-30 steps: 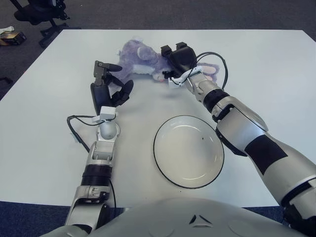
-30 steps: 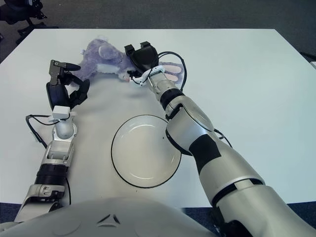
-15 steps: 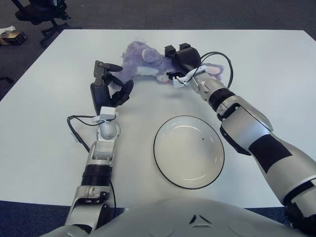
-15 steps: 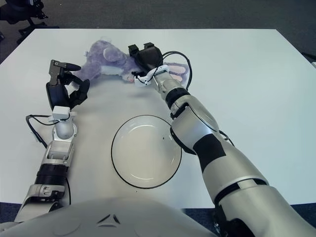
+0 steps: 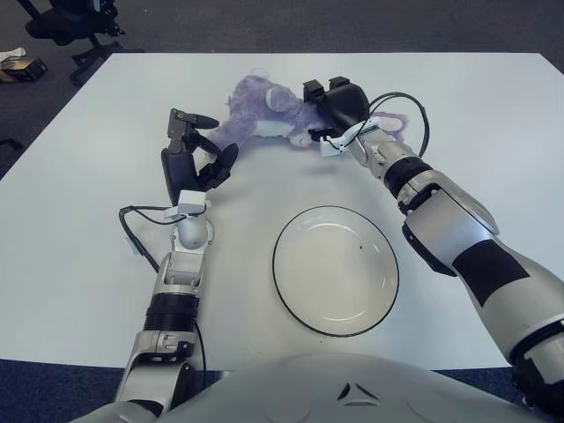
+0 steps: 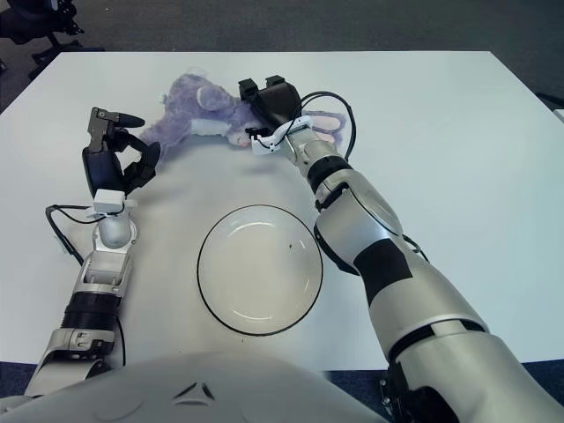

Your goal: Put the doll into the plate.

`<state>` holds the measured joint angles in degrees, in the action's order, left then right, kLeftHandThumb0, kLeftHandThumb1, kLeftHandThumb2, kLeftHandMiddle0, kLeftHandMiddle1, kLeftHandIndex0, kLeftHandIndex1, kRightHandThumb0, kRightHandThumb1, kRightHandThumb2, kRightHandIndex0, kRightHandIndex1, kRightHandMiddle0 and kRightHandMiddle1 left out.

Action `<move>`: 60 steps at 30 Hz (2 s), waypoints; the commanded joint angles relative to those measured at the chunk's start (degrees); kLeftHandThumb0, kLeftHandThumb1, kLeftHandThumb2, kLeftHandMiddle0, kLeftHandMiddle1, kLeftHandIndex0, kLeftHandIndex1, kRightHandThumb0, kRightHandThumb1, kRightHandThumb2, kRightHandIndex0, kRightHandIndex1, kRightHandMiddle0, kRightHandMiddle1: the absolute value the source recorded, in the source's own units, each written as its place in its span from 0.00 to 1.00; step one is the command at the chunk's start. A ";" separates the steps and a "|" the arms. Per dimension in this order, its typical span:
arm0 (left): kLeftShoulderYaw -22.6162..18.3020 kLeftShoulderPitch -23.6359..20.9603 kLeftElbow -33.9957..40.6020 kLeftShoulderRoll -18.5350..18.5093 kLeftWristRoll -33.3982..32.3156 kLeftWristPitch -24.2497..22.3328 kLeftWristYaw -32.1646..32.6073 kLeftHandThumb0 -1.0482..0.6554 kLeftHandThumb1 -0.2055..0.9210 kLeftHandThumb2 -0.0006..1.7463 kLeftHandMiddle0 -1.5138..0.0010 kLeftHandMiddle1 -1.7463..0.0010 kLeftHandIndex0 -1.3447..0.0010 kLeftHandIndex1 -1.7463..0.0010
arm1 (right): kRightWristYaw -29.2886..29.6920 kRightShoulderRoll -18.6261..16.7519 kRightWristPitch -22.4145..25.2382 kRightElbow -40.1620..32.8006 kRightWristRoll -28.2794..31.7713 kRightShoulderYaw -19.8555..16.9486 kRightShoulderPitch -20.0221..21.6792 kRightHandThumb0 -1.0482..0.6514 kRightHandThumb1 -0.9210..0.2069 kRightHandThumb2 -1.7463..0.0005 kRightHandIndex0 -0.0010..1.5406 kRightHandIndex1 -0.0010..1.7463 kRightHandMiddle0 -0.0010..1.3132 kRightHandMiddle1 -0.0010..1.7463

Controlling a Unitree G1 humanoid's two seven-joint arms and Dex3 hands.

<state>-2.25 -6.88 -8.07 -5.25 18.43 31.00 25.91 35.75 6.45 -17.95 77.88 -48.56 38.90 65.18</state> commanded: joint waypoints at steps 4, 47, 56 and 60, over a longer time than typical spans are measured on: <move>0.57 5.37 -5.11 1.42 0.16 0.72 0.32 0.41 1.00 0.17 0.48 0.00 0.68 0.14 | -2.71 2.19 -2.79 0.28 2.75 -2.94 -1.72 0.62 0.47 0.29 0.33 0.99 0.29 1.00; 0.74 5.72 -5.52 1.09 -1.77 1.32 -1.73 0.41 1.00 0.17 0.49 0.00 0.68 0.14 | -70.72 13.52 3.12 -2.37 22.22 -19.97 9.17 0.67 0.28 0.63 0.50 1.00 0.47 1.00; 0.84 6.17 -4.76 1.26 -1.85 1.13 -2.05 0.41 1.00 0.17 0.49 0.00 0.68 0.14 | -73.38 13.42 4.62 -2.13 21.46 -19.84 9.04 0.54 0.11 0.90 0.58 1.00 0.46 1.00; 0.86 6.31 -4.54 1.30 -1.89 1.08 -2.17 0.41 1.00 0.18 0.50 0.00 0.68 0.14 | -74.68 13.53 4.52 -2.09 20.73 -19.15 9.18 0.53 0.09 0.92 0.59 1.00 0.45 1.00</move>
<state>-2.12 -7.12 -8.92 -5.63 16.57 32.06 24.09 -37.34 19.70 -13.64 75.47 -27.42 19.10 73.35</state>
